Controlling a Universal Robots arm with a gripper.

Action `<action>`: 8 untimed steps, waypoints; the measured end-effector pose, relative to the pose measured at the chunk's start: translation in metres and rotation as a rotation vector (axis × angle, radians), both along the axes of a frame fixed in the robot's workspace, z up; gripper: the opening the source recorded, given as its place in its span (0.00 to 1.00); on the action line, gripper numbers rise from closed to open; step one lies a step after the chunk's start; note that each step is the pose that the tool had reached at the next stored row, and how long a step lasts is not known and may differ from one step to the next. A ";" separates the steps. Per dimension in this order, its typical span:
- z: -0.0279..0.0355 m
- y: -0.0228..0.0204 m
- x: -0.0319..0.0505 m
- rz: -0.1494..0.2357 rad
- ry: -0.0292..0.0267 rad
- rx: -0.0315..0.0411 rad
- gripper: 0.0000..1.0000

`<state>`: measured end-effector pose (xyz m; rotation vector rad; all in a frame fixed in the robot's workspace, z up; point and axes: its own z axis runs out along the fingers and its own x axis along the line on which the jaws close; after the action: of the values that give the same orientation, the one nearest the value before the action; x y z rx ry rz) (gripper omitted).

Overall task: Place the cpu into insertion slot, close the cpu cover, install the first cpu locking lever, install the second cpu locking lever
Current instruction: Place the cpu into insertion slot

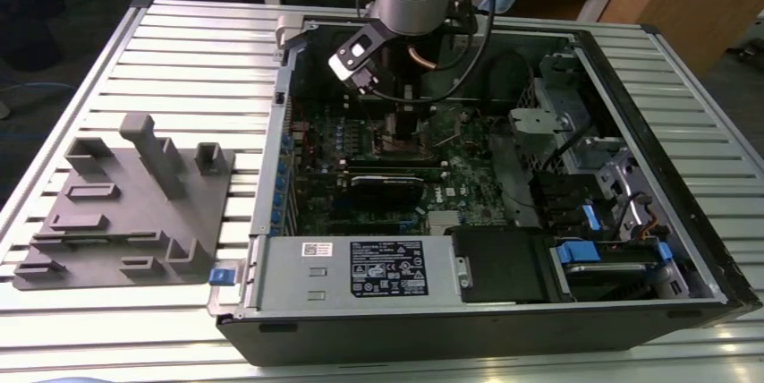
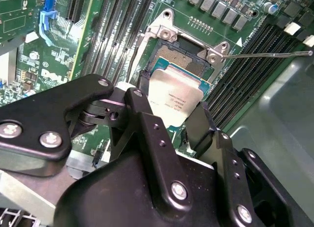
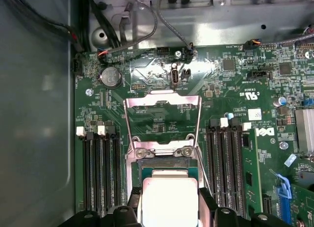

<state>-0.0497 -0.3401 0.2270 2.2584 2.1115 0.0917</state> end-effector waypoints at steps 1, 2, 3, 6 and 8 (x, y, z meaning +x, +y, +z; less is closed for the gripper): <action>0.0000 0.0000 0.0000 0.001 0.0001 -0.0002 0.54; -0.0001 0.0000 -0.0001 0.001 0.0001 -0.0001 0.54; -0.0002 0.0000 -0.0001 0.001 -0.0001 0.0002 0.54; -0.0002 0.0000 -0.0001 0.001 -0.0001 0.0002 0.54; -0.0002 0.0000 -0.0001 0.001 -0.0001 0.0001 0.54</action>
<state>-0.0497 -0.3401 0.2268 2.2569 2.1132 0.0920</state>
